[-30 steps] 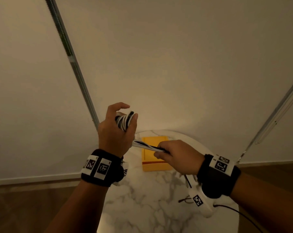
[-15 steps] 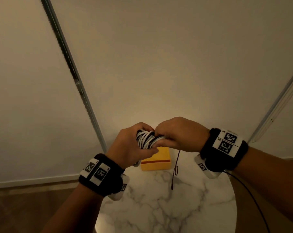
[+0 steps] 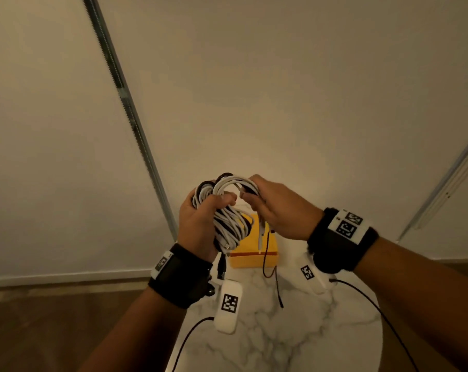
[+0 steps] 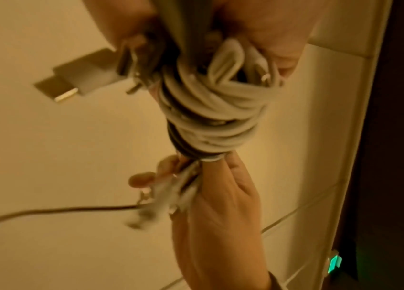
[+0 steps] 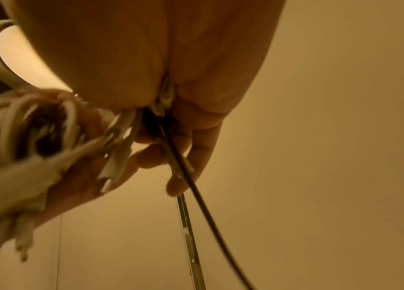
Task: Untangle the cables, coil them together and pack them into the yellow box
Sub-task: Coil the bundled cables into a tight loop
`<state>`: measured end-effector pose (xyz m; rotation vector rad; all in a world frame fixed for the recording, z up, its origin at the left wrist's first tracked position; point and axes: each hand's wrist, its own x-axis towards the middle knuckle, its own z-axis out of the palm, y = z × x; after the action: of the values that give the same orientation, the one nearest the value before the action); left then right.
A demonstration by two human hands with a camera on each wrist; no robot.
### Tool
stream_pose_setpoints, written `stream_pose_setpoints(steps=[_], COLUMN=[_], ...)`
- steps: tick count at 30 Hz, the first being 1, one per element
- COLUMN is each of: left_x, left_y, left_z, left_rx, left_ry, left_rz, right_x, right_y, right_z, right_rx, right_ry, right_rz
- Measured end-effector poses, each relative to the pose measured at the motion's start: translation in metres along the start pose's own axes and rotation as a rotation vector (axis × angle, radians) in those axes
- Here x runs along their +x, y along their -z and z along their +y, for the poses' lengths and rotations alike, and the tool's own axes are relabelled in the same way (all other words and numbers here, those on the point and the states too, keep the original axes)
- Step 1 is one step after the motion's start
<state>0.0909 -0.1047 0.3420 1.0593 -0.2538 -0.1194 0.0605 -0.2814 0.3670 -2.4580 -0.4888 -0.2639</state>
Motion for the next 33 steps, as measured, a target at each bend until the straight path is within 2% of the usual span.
stream_pose_setpoints(steps=[4,9,11,14,16,18,20,23,27,29,33], left_x=[0.001,-0.003,-0.005,-0.003,0.005,0.011,0.01,0.002,-0.007,-0.011,-0.007], left_y=[0.002,0.008,0.006,0.01,0.02,0.027,0.028,0.016,0.01,0.007,0.006], left_z=[-0.009,-0.009,-0.007,-0.002,0.002,0.009,0.016,0.021,0.024,0.027,0.03], left_rx=[-0.125,-0.22,-0.218,-0.335,-0.406,-0.39,-0.336,-0.151,0.357,0.56,0.63], left_ry=[0.067,0.14,0.083,0.021,0.05,0.079,0.016,-0.193,-0.466,-0.53,-0.621], left_rz=[0.082,-0.047,-0.005,0.029,0.044,0.043,0.049,0.054,-0.08,-0.121,-0.024], right_x=[0.004,0.007,0.006,-0.003,-0.011,-0.014,-0.013,-0.012,-0.012,-0.011,-0.014], right_y=[-0.016,-0.027,-0.033,-0.048,-0.058,-0.064,-0.066,-0.063,-0.055,-0.051,-0.046], right_z=[-0.001,-0.006,-0.011,-0.011,-0.013,-0.015,-0.013,-0.009,-0.001,0.0,-0.001], right_rx=[-0.024,-0.05,0.022,0.278,0.442,0.494,0.45,0.246,0.108,0.105,0.176], right_ry=[-0.014,-0.021,-0.035,-0.051,-0.09,-0.15,-0.195,-0.121,-0.082,-0.096,-0.122], right_rz=[-0.1,-0.295,-0.273,-0.205,-0.206,-0.187,-0.164,-0.141,-0.216,-0.231,-0.218])
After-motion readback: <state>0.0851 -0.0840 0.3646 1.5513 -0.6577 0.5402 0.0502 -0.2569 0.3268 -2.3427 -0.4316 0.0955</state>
